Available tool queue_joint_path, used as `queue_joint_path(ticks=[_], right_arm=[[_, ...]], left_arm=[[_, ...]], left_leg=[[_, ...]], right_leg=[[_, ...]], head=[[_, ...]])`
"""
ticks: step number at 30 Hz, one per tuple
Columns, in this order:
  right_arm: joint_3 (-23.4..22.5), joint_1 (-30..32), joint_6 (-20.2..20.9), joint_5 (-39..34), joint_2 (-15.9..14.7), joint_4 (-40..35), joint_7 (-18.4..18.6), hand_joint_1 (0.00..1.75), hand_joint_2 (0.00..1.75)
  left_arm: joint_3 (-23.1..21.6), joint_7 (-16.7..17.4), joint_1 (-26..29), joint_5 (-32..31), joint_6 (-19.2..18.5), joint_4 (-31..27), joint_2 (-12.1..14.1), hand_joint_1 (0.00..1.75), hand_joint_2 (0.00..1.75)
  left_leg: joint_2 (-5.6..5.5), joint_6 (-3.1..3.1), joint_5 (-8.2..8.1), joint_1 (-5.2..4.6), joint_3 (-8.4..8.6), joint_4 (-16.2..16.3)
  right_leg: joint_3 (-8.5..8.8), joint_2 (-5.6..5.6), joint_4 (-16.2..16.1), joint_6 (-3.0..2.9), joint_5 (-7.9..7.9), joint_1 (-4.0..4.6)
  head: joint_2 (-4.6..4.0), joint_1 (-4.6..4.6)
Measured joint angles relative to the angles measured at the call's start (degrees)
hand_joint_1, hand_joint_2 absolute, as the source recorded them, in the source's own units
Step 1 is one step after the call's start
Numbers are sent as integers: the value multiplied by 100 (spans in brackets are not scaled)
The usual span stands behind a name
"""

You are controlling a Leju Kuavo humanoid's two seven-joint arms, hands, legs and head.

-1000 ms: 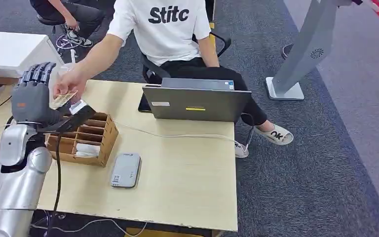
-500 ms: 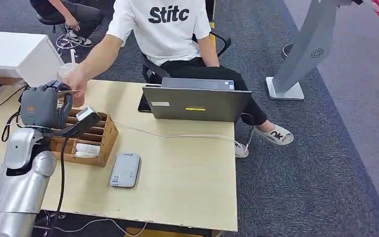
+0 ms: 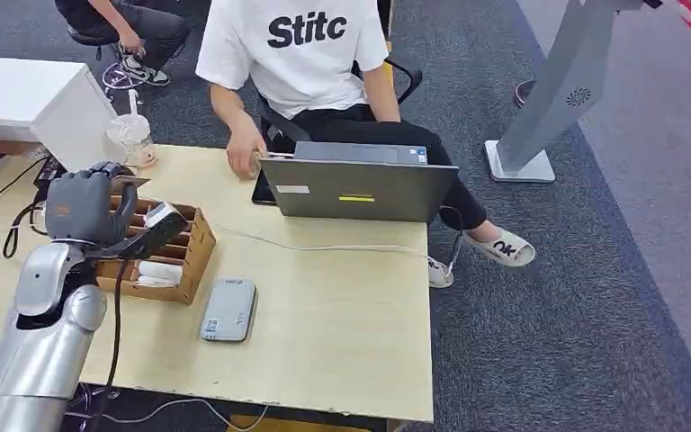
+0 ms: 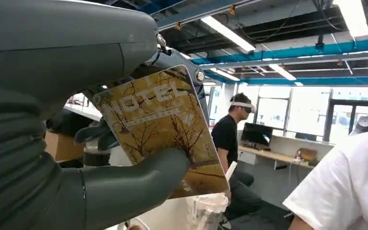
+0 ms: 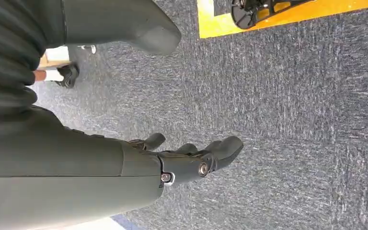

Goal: Pass the card to the sensor for recognition and then transmit it.

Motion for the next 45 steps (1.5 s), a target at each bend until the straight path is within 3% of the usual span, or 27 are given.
queue_joint_path(ticks=[2,6,14,21,36,45], right_arm=[[0,0,-2,-2,0,0,0,0,175],[-9,2,0,-7,0,-2,-4,0,175],[-59,3,-2,9,0,0,-72,0,175],[-138,3,-2,101,0,0,-50,0,175],[-155,3,28,212,2,9,-74,0,175],[-155,2,37,273,2,22,-59,0,175]], left_arm=[[-18,11,3,9,-112,0,4,175,175],[-193,59,7,44,-724,0,7,175,175],[-964,28,177,278,-1478,0,24,175,175],[-1506,66,459,479,-1521,55,151,175,175],[-1913,0,718,678,-1679,144,350,175,175],[-2059,-28,798,665,-1544,271,363,175,175]], left_leg=[[0,0,0,0,0,0],[-1,0,0,0,0,0],[0,1,-1,-1,-1,0],[0,0,-1,0,-2,0],[-1,0,-1,0,-4,0],[-1,1,-1,0,-4,0]], right_leg=[[0,-1,0,0,0,0],[0,-1,0,0,0,0],[0,0,-1,0,0,-1],[-2,-1,-1,0,-1,0],[-3,-1,-1,0,-1,0],[-2,-2,-1,0,-1,0]], head=[[0,2],[0,0],[0,2],[0,2],[0,2],[0,2]])
